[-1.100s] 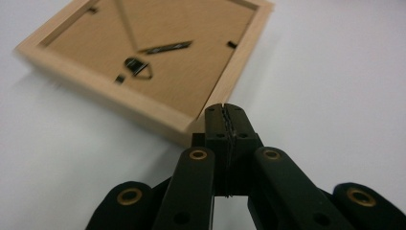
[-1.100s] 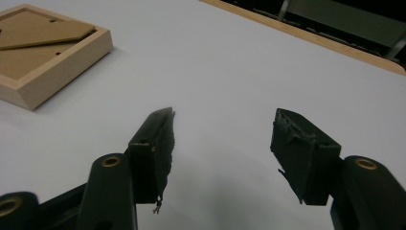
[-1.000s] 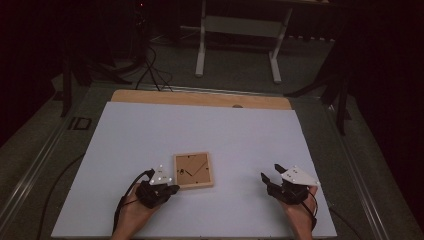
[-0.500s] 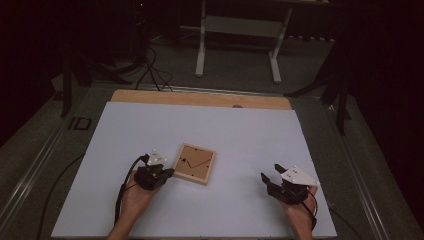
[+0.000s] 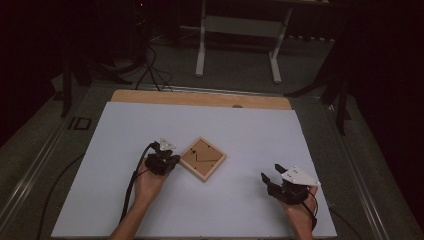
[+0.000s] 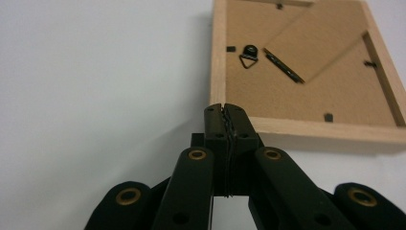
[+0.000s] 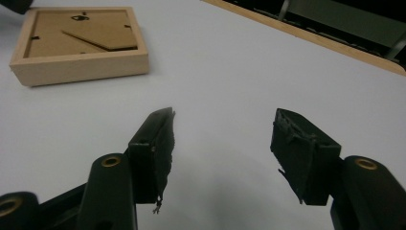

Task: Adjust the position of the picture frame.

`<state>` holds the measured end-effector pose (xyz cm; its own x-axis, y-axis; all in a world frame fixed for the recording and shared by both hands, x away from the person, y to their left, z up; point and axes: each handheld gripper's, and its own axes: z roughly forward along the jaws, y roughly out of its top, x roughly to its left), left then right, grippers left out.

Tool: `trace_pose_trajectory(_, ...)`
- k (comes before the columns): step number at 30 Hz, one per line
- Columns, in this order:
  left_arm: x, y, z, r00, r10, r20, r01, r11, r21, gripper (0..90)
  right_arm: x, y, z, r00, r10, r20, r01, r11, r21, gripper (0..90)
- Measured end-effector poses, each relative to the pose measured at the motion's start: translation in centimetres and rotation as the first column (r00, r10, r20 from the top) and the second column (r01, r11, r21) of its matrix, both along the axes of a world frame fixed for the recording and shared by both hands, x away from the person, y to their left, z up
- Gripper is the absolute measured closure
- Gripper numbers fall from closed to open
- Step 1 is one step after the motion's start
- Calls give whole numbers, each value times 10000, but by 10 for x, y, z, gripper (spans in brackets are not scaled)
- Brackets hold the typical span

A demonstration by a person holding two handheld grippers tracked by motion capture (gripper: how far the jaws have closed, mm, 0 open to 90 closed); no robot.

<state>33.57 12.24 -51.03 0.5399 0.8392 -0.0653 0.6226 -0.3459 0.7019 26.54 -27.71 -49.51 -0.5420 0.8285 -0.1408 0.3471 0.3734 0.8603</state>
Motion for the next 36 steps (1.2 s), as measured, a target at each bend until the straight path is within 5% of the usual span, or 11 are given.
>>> trace_pose_trajectory(20,33,-34,-7,9999,-111,-100,107,9991,-412,894,2,3,0,10000,-38,24,38,10000,-27,429)
trace_pose_trajectory(36,40,-47,-8,9989,-440,-142,434,9983,-394,894,39,28,1,9989,-143,-457,179,9967,793,614)
